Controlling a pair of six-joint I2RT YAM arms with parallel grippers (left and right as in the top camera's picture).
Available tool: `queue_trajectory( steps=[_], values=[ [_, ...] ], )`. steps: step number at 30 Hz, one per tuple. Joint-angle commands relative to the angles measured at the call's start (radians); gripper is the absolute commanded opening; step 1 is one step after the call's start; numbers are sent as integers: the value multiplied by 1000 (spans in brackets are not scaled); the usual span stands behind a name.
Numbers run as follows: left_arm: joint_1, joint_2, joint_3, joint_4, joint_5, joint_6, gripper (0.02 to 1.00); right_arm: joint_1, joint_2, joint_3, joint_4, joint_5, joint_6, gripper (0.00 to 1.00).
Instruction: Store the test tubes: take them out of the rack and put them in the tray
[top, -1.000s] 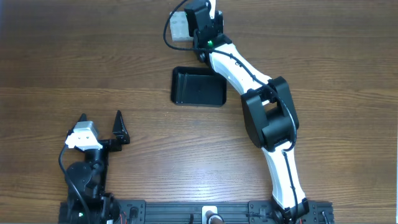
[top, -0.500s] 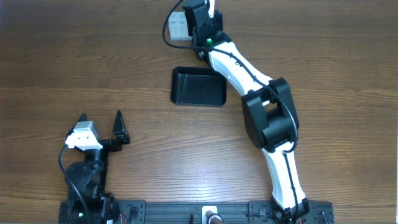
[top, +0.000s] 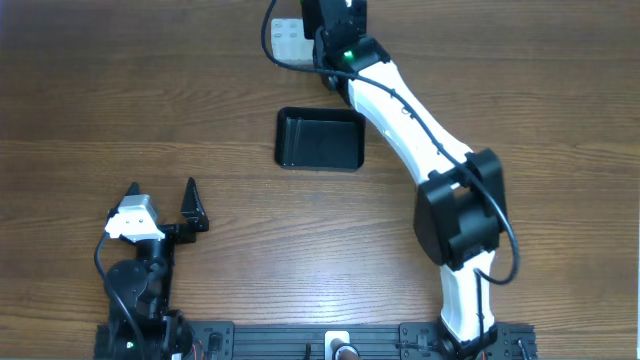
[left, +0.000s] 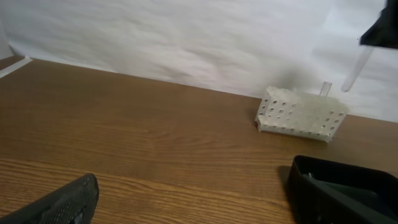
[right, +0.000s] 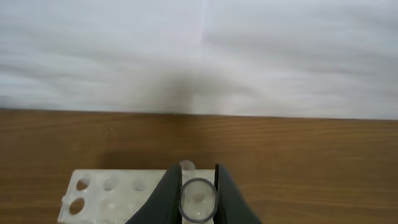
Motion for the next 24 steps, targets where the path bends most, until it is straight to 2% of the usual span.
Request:
queue_trajectory(
  steps=[1, 8, 12, 17, 24],
  values=[
    [5, -5, -5, -2, 13, 18, 998, 14, -87, 23, -100, 12, 39, 71],
    [5, -5, -4, -2, 13, 18, 998, 29, -118, 23, -374, -134, 241, 36],
    [5, -5, -4, -2, 13, 18, 996, 45, -116, 23, -530, -180, 335, 18],
    [5, -5, -4, -2, 13, 18, 998, 49, -115, 23, -669, -227, 364, 14],
    [5, -5, -4, -2, 13, 18, 998, 45, -114, 23, -813, -251, 366, 23]
  ],
)
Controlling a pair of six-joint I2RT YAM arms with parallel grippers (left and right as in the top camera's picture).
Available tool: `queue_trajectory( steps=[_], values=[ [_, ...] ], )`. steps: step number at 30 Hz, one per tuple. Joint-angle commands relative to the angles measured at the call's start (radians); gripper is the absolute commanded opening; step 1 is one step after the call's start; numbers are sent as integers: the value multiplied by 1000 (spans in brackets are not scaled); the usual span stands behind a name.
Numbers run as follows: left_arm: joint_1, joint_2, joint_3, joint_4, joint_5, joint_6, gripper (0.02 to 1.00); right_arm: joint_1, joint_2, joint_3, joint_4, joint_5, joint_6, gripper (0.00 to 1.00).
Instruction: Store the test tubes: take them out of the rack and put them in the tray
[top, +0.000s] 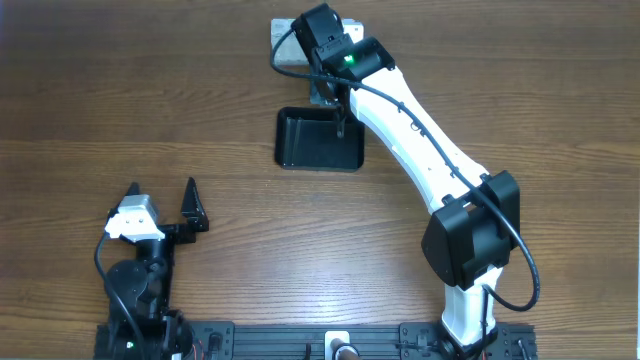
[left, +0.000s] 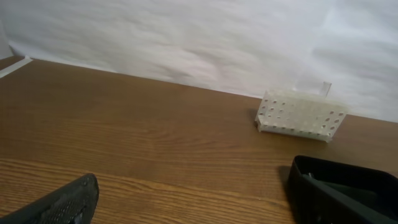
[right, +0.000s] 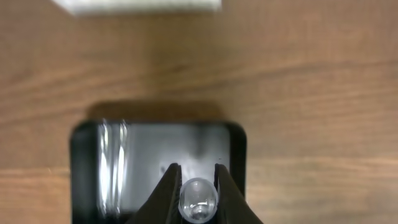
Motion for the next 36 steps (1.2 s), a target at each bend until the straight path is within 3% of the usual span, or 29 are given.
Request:
queue_trajectory(
  steps=[1, 12, 25, 36],
  values=[
    [5, -5, -5, -2, 13, 18, 998, -4, -17, 16, -56, -38, 26, 23],
    [5, -5, -4, -2, 13, 18, 998, -42, 62, 33, -136, -219, 26, 40],
    [5, -5, -4, -2, 13, 18, 996, -97, 297, 405, -380, -253, -20, 27],
    [5, -5, -4, -2, 13, 18, 998, -111, 365, 422, -372, -278, -19, 25]
  ],
)
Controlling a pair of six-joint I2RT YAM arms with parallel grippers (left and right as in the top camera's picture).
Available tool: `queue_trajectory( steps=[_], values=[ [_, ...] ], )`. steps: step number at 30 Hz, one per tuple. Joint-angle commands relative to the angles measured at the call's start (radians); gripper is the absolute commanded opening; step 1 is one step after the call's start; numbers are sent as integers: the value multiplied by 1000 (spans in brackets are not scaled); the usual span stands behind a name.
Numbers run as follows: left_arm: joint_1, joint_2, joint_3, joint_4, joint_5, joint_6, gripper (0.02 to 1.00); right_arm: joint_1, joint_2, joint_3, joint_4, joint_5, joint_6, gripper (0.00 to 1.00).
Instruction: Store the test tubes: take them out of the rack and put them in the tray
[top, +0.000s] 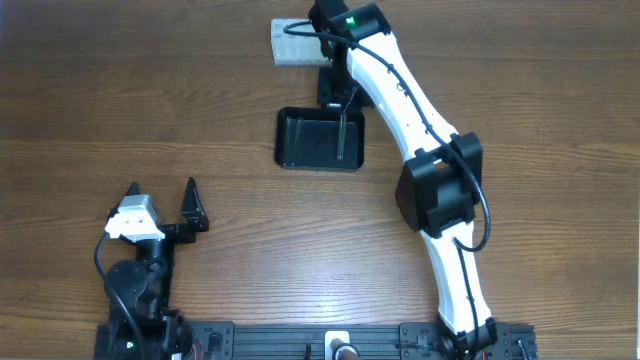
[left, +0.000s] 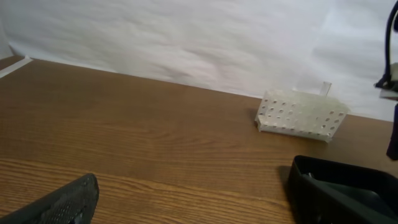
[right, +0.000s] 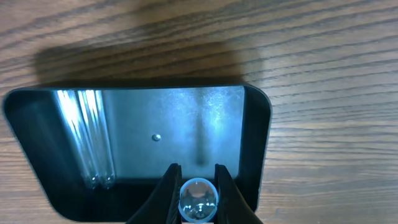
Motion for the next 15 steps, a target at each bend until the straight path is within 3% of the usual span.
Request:
queue_trajectory(
  steps=[1, 15],
  values=[
    [5, -5, -4, -2, 13, 18, 998, -11, 20, 25, 5, -11, -7, 25],
    [5, -5, -4, -2, 13, 18, 996, -12, 59, 24, 14, -11, -6, 25]
  ],
)
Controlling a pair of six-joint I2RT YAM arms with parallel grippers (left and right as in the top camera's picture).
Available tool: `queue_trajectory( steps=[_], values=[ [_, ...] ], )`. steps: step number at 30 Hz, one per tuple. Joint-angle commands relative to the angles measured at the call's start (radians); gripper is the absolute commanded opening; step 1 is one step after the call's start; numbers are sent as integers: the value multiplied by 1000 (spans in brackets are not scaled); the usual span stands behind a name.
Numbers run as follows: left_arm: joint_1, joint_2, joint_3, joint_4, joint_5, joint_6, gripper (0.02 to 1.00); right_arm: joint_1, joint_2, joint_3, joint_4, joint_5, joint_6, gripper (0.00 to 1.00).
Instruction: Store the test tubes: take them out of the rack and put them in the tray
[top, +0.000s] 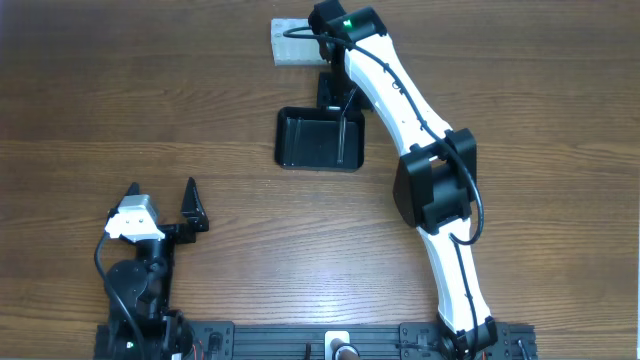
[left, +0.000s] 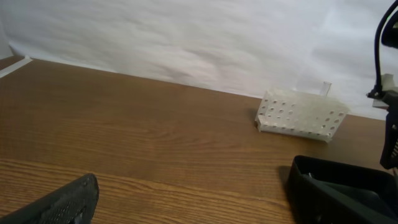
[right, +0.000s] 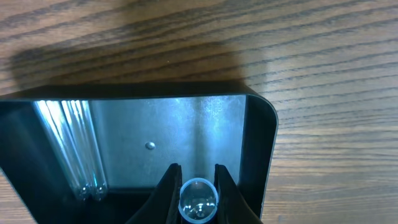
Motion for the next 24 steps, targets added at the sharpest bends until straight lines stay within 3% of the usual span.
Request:
queue_trajectory(
  steps=[1, 24],
  values=[
    [5, -5, -4, -2, 13, 18, 996, -8, 31, 23, 12, -7, -8, 25],
    [5, -5, -5, -2, 13, 18, 996, -3, 122, 20, 53, 26, -8, 29]
  ],
)
